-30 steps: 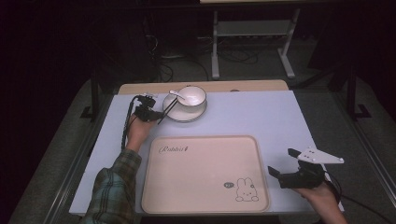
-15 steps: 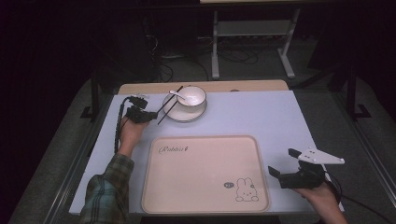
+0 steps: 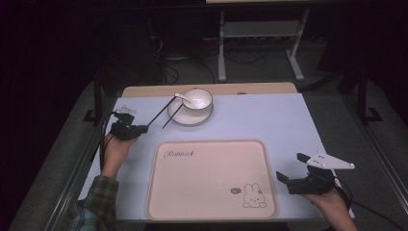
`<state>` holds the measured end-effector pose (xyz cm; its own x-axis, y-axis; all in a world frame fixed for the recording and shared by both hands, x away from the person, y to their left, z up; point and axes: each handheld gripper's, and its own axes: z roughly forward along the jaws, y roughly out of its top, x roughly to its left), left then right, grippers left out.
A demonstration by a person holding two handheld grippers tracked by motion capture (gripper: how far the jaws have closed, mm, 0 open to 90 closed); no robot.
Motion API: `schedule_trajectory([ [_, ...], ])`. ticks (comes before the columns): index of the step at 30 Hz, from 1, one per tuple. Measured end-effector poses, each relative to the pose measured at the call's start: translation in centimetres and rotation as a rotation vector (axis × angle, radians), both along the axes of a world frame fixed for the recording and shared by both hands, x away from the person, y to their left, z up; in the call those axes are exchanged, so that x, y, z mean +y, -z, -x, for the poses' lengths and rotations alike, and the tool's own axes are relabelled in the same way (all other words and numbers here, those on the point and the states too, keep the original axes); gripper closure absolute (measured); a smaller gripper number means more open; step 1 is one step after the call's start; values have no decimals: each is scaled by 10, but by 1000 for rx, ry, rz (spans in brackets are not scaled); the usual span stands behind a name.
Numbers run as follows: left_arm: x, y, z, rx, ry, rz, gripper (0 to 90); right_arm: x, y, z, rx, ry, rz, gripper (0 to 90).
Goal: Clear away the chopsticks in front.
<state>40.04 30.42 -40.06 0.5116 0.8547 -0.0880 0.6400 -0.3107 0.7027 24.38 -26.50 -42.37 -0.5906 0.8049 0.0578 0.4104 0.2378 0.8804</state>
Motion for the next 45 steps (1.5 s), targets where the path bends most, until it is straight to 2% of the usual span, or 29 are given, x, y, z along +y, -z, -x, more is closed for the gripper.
schedule_trajectory([
  [2, 4, 0, 9, 5, 14, 3, 856, 0, 0, 0, 2, 0, -1, 0],
  [6, 11, -1, 28, 10, 36, 35, 856, 1, 0, 1, 0, -2, 1, 0],
  [10, 12, -1, 48, 21, 76, 59, 855, 1, -1, 1, -1, -4, 6, 0],
  [16, 1, -3, 73, 25, 152, 107, 856, 2, -1, 1, -3, -8, 8, 0],
  [20, -13, -3, 86, 26, 207, 109, 855, 3, -1, 1, -4, -15, 12, 0],
  [26, -39, 3, 100, 45, 291, 72, 855, 5, -1, 0, -8, -21, 17, 0],
  [30, -54, 10, 102, 70, 336, 39, 855, 7, -1, -2, -9, -29, 22, 0],
  [34, -62, 17, 102, 95, 354, 8, 855, 7, 0, -4, -6, -33, 22, 0],
  [41, -68, 29, 100, 116, 367, -37, 853, 9, 1, -7, -2, -49, 30, 0],
  [44, -69, 34, 101, 119, 371, -73, 849, 11, 0, -8, -5, -58, 31, 0],
  [45, -69, 34, 101, 117, 370, -69, 847, 12, 0, -8, -4, -60, 33, 0],
])
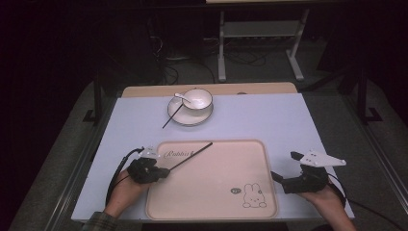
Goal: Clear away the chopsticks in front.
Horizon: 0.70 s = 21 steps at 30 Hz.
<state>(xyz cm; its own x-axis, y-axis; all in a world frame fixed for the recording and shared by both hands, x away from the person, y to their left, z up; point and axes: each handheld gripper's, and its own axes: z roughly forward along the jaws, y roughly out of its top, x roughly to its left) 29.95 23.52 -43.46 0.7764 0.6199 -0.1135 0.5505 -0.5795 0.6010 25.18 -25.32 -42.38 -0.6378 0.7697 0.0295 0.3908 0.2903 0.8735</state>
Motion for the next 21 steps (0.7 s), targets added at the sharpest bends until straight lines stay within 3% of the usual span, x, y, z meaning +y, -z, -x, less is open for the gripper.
schedule_trajectory([
  [10, 1, 0, -1, 7, -1, 13, 792, 0, 0, 0, 2, 0, 0, 0],
  [11, 1, -1, -2, 14, -8, 15, 746, 0, 0, 0, 2, 0, 1, 0],
  [13, 4, -5, -6, 22, -25, 53, 572, 0, 0, 0, 1, -1, 0, 0],
  [17, 8, -17, -22, -24, -93, 52, 277, 1, 0, 2, 1, -2, 1, 0],
  [21, 8, -29, -42, -57, -106, 49, 171, 2, 0, 2, 1, 0, 2, 0],
])
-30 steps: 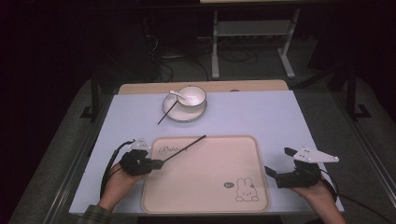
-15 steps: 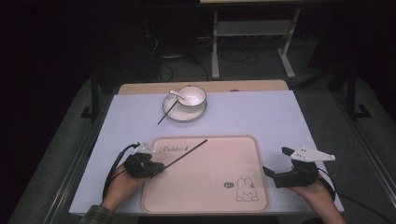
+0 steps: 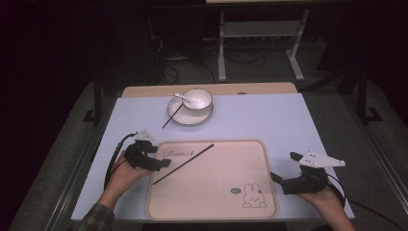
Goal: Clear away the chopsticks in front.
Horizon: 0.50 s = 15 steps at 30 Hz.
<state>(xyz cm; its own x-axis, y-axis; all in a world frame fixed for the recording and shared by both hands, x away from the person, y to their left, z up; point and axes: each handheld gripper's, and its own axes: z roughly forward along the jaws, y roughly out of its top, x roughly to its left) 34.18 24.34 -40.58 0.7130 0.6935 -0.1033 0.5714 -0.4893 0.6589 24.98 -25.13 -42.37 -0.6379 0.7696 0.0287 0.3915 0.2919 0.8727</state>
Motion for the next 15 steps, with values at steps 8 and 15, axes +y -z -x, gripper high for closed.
schedule_trajectory([
  [8, -13, -18, -51, -53, 6, -27, 140, -1, 0, 0, 3, 8, -8, 0],
  [15, -26, -23, -93, -74, 2, -45, 142, -3, 0, 0, 3, 8, -11, 0],
])
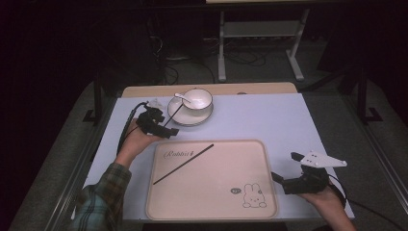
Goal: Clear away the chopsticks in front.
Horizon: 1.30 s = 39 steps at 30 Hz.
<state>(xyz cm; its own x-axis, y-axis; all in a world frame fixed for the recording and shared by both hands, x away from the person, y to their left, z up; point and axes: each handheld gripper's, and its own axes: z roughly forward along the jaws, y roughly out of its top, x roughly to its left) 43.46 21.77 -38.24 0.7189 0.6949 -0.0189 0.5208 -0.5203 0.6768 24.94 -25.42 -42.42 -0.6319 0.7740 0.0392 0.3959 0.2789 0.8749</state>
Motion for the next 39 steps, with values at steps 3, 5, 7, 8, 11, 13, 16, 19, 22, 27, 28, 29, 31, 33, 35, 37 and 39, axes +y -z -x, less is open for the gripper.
schedule_trajectory([
  [3, -4, 0, -16, -15, -9, 3, 167, -1, 0, 0, 1, 4, -2, 0],
  [5, -4, 0, -26, -31, -25, 15, 234, -1, 0, 1, 0, 5, -3, 0],
  [7, -5, 2, -36, -45, -45, 16, 307, -2, 0, 1, 1, 6, -2, 0],
  [8, -5, 3, -40, -55, -57, 18, 345, -2, 0, 1, 1, 6, -2, 0],
  [11, -6, 9, -52, -63, -83, 10, 473, -2, 0, 1, 1, 6, -4, 0],
  [13, -6, 14, -60, -70, -101, 12, 546, -3, 1, 1, 1, 6, -4, 0],
  [16, -4, 22, -68, -68, -137, 30, 615, -5, 1, 1, 3, 9, -7, 0],
  [19, -4, 29, -73, -52, -149, 34, 654, -6, 1, 1, 4, 12, -11, 0],
  [22, -5, 34, -75, -49, -147, 30, 689, -6, 1, 1, 5, 12, -11, 0],
  [27, -10, 42, -77, -29, -144, 5, 747, -6, 2, 0, 5, 12, -11, 0],
  [28, -10, 43, -77, -27, -148, 8, 755, -6, 2, 0, 5, 12, -12, 0],
  [29, -11, 44, -77, -25, -155, 7, 769, -6, 2, 0, 5, 12, -12, 0],
  [31, -11, 45, -77, -24, -168, 5, 790, -6, 1, 1, 5, 11, -12, 0],
  [33, -12, 46, -77, -26, -184, 7, 810, -6, 1, 1, 6, 11, -12, 0],
  [35, -13, 46, -78, -27, -191, 5, 828, -6, 2, 1, 6, 10, -13, 0],
  [37, -13, 46, -78, -25, -199, 7, 844, -6, 2, 0, 5, 10, -13, 0],
  [39, -11, 46, -79, -21, -215, 14, 849, -7, 2, 0, 5, 10, -13, 0],
])
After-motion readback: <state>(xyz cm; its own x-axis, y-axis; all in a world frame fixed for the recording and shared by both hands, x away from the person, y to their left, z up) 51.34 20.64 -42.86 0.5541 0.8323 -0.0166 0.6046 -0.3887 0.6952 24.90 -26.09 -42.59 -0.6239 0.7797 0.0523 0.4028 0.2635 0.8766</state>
